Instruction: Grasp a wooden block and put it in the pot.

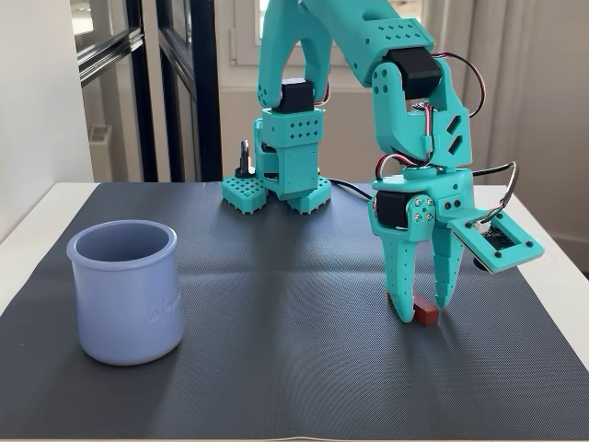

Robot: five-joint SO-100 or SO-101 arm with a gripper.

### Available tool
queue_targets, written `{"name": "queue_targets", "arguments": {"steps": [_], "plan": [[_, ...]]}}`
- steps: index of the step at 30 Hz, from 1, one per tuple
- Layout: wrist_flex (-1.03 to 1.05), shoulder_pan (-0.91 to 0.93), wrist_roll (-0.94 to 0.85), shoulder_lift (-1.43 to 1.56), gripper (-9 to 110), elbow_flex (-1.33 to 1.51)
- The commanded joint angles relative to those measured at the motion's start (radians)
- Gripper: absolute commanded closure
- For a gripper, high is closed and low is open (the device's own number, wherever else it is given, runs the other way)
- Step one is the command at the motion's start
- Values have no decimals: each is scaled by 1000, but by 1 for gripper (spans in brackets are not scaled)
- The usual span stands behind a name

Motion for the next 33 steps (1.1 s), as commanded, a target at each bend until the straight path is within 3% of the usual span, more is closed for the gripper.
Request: {"name": "queue_targets", "arguments": {"steps": [1,8,18,28,33], "plan": [[6,15,-3,49,85,0],[8,17,6,72,86,40],[6,14,6,72,100,92],[6,15,-12,81,101,83],[6,41,-110,141,101,31]]}}
